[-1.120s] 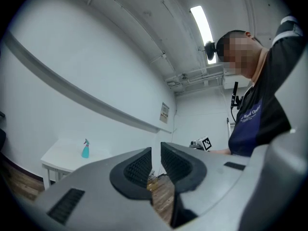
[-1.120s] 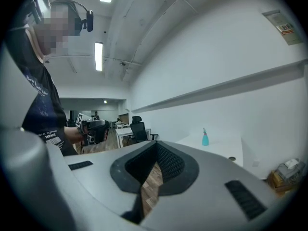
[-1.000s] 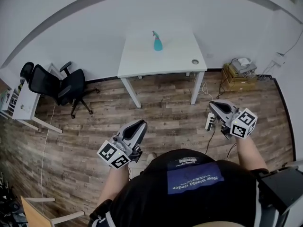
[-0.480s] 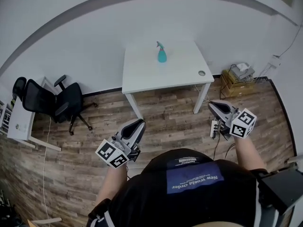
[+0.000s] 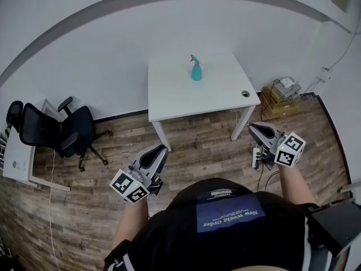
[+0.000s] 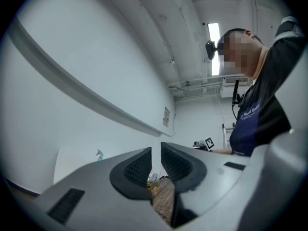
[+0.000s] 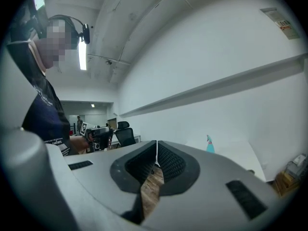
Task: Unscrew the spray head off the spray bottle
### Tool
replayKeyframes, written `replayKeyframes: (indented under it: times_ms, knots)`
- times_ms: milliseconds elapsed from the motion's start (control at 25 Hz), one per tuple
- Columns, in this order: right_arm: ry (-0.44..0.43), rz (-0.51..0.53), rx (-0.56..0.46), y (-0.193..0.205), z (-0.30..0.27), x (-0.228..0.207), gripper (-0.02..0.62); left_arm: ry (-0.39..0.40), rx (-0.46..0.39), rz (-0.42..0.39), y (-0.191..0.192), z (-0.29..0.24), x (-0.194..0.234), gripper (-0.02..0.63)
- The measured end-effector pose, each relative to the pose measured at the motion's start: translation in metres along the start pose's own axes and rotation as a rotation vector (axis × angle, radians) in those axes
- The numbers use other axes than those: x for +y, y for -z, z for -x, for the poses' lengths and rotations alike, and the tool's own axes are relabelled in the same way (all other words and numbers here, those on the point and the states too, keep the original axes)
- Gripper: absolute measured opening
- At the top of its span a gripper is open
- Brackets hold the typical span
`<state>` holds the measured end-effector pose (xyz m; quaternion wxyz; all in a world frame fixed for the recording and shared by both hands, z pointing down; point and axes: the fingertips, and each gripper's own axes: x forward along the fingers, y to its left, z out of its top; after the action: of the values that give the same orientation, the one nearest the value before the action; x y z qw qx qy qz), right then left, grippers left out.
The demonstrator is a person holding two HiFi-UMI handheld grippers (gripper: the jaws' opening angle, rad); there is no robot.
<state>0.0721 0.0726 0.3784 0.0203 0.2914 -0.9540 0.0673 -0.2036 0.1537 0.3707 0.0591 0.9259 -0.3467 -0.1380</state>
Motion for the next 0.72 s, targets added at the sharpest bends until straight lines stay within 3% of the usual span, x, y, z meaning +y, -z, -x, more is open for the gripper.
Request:
replayKeyframes:
  times_ms: [360, 720]
  knots:
    - [-0.046, -0.02, -0.011, 0.001, -0.026, -0.069, -0.005, -0.036, 0.038, 0.003, 0.013, -0.055, 0.032, 0.052]
    - [-0.154, 0.027, 0.013, -0.007, -0.024, -0.195, -0.005, -0.092, 0.015, 0.008, 0.03, -0.186, 0.044, 0.052]
